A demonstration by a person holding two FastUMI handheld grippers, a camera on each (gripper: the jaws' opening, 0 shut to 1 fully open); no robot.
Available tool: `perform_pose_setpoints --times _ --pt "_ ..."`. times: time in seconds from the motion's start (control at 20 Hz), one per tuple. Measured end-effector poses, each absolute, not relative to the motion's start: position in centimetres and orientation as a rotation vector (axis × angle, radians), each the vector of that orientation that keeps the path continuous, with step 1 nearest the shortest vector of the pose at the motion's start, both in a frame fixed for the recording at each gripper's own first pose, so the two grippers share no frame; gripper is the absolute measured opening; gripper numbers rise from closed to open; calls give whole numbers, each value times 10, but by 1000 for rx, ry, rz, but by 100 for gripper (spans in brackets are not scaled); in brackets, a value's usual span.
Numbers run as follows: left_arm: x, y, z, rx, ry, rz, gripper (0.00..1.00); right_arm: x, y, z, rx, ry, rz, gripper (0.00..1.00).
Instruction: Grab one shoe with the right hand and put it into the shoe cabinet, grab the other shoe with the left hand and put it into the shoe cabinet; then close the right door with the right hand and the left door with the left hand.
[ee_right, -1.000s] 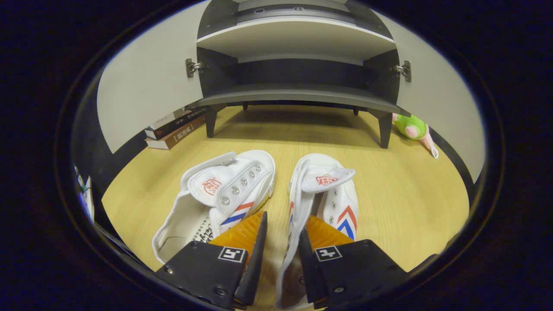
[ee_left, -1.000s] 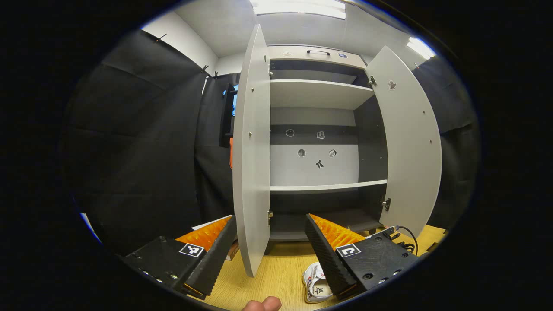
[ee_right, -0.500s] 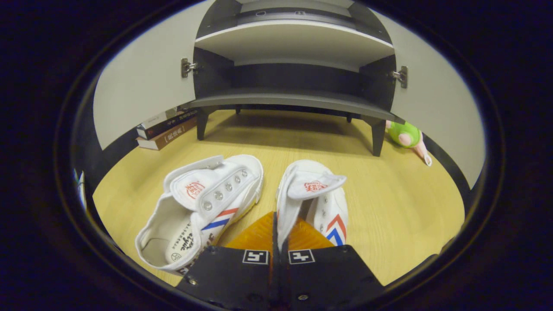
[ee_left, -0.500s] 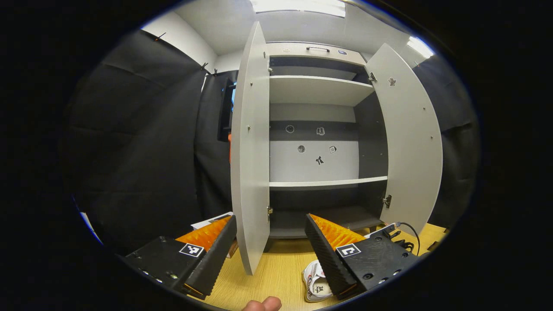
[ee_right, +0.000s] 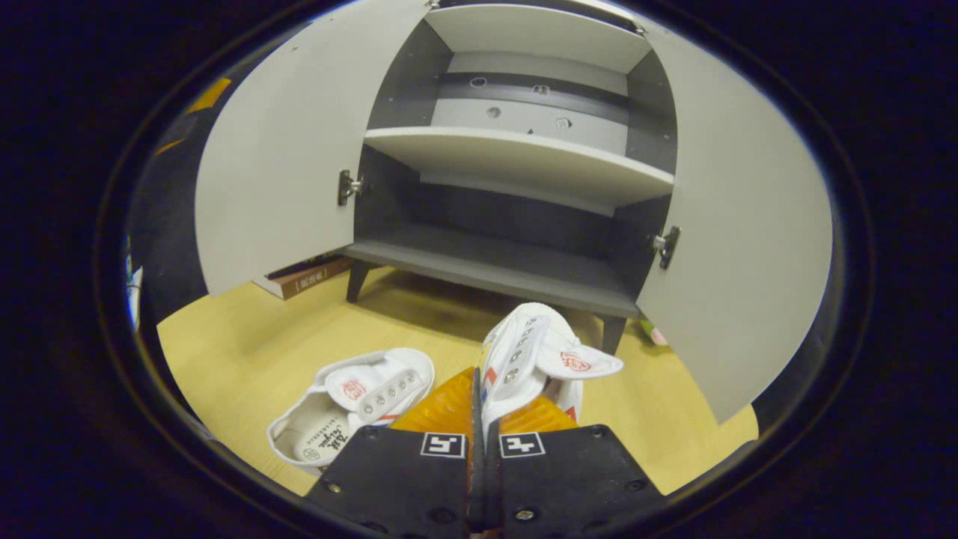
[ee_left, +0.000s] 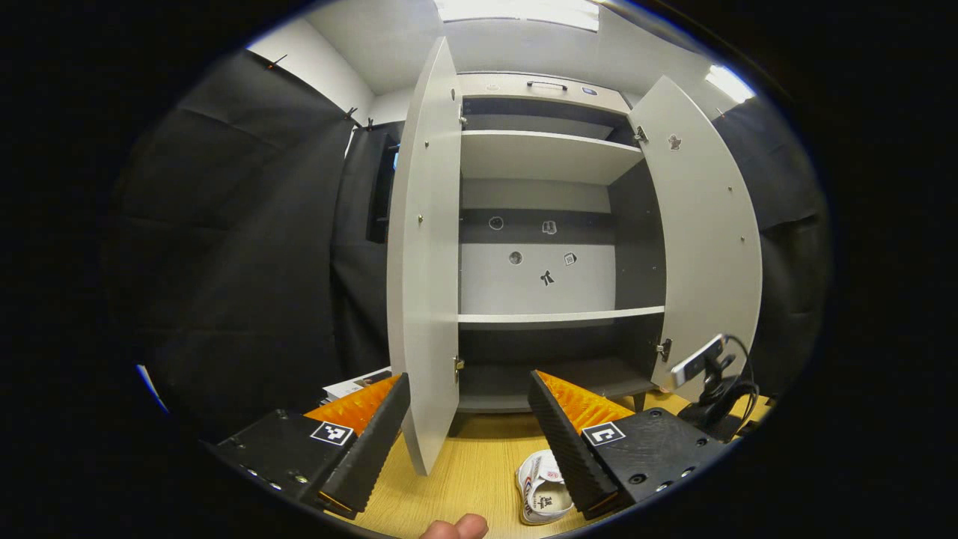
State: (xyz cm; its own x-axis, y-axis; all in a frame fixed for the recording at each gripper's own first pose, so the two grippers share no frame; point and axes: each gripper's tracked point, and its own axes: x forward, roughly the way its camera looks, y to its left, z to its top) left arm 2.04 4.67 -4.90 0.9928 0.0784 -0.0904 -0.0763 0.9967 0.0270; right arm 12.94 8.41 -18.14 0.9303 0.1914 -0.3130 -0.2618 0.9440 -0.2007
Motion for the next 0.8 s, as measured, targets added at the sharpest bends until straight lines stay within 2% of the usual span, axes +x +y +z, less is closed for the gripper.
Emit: perform_pose_setpoints --times 0.2,0.5,0.8 --pt "24 35 -46 10 74 52 95 129 84 -123 -219 217 246 4" --pt "26 21 -49 3 83 27 95 164 92 -27 -208 114 250 4" --pt "24 11 -54 -7 99 10 95 246 110 62 -170 119 253 4"
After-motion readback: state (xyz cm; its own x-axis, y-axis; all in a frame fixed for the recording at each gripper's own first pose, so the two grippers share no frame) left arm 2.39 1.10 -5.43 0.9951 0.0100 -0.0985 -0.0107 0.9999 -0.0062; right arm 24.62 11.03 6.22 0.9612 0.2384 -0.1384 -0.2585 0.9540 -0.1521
